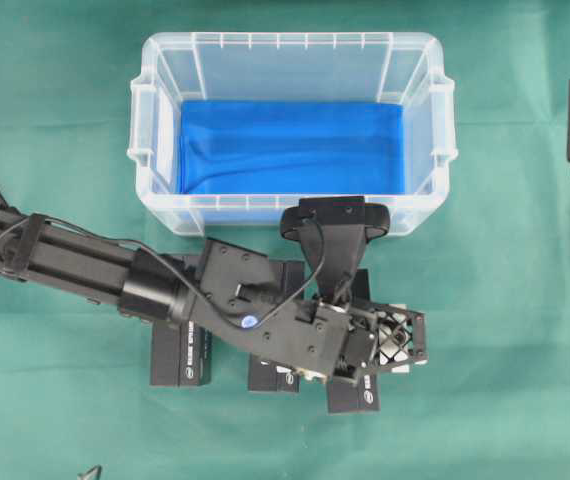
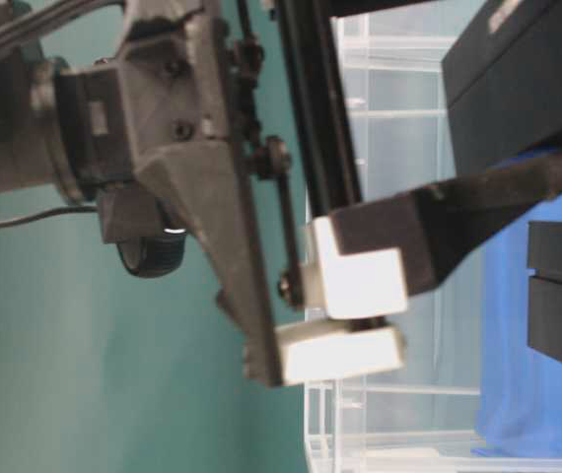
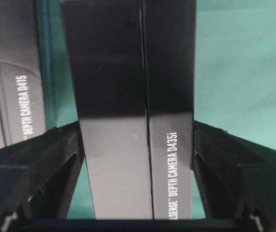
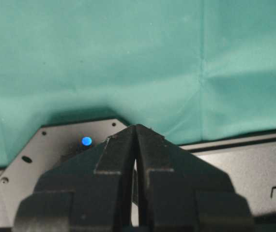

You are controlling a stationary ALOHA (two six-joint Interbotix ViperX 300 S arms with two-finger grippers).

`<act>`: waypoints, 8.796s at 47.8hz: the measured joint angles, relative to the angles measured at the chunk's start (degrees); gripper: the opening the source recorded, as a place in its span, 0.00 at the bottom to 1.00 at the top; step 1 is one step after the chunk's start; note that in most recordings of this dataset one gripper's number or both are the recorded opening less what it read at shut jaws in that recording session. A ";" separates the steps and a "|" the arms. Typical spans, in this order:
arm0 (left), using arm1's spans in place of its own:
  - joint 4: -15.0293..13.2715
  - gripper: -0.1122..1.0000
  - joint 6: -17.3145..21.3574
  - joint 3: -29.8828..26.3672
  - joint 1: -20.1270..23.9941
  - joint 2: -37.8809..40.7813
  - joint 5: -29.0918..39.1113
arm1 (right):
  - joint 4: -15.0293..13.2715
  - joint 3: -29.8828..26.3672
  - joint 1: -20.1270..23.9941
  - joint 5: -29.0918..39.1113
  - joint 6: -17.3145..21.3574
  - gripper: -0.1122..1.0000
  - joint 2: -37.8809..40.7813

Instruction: Take the box out of the case with the left arm.

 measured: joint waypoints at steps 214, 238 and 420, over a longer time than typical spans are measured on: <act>-2.02 0.81 -3.60 53.09 -7.56 -54.32 3.08 | 0.00 0.00 0.00 2.46 0.00 0.10 0.00; -0.97 0.81 -4.92 57.83 -7.82 -61.08 3.34 | 0.00 0.00 0.00 2.46 0.00 0.10 0.00; -3.52 0.80 33.13 59.68 30.50 -67.50 7.56 | 0.00 0.00 0.00 2.46 0.00 0.10 0.00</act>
